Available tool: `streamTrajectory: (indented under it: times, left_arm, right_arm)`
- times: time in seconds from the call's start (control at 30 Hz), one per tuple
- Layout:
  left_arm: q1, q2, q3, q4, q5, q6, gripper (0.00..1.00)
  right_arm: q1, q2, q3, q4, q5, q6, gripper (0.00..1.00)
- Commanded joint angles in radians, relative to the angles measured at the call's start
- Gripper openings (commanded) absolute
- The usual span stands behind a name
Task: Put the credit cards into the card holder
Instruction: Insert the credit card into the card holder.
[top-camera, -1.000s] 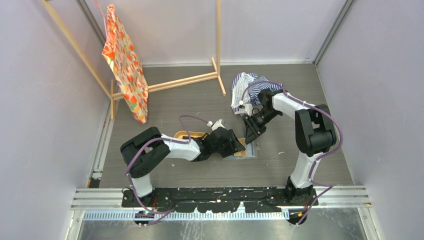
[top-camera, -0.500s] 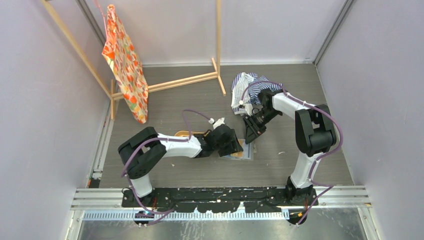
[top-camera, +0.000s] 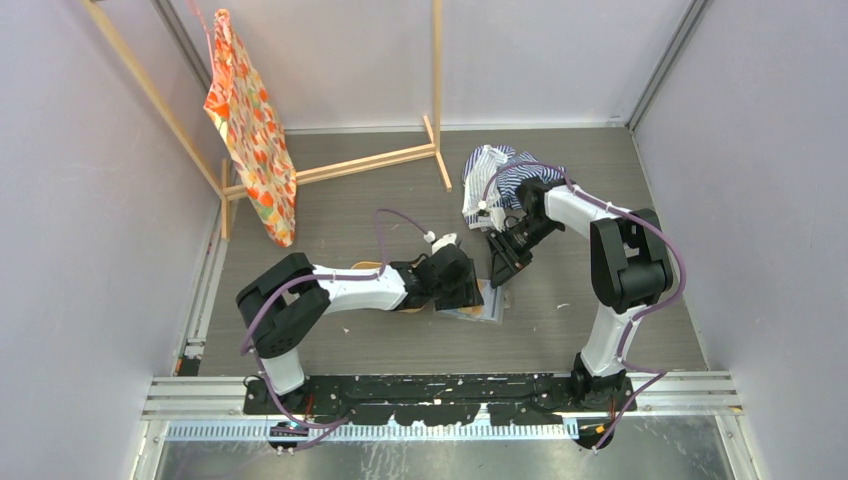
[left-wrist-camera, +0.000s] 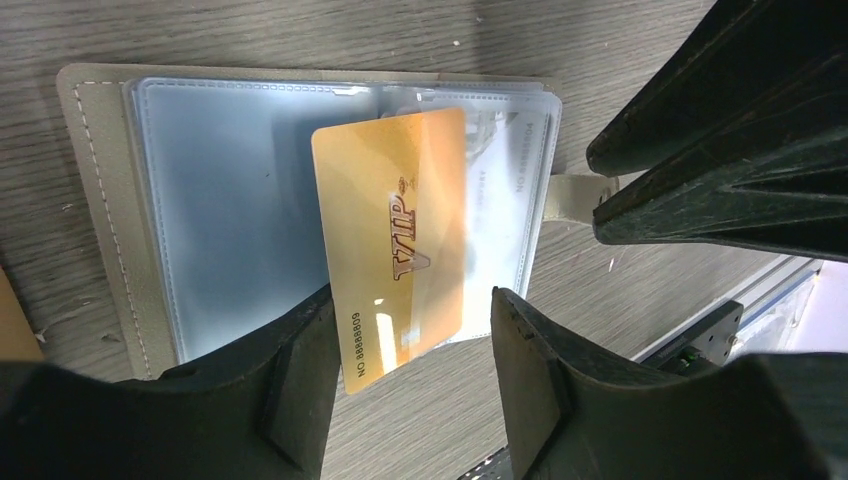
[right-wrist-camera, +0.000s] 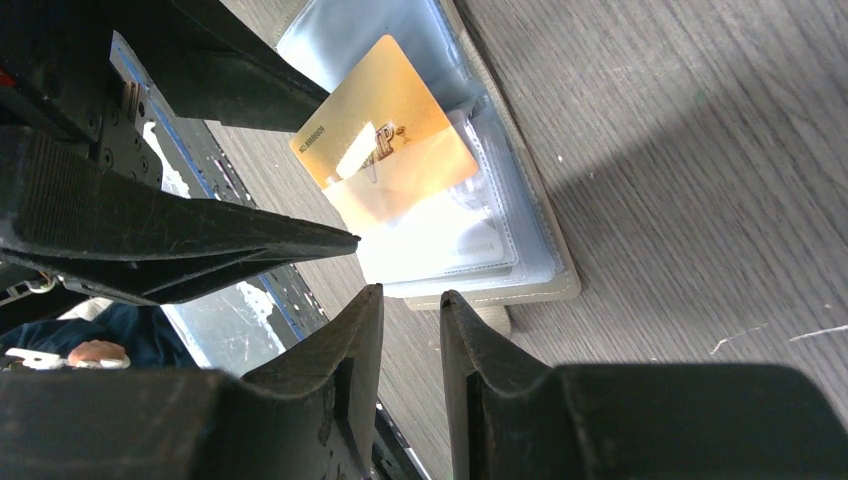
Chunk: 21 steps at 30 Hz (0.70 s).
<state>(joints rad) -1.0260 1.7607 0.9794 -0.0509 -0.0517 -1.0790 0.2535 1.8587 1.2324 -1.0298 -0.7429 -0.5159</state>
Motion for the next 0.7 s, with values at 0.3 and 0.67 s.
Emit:
streamTrajectory:
  times: [0.3,0.67]
  left_arm:
    - [-0.012,-0.02,0.02,0.033,0.067,0.151,0.63]
    - [-0.013,-0.011,0.019,0.103,0.122,0.154,0.69]
  right_arm:
    - [-0.019,-0.018,0.037,-0.021,-0.116,0.031,0.33]
    - [-0.024,-0.02,0.027,0.002,-0.114,0.051,0.33]
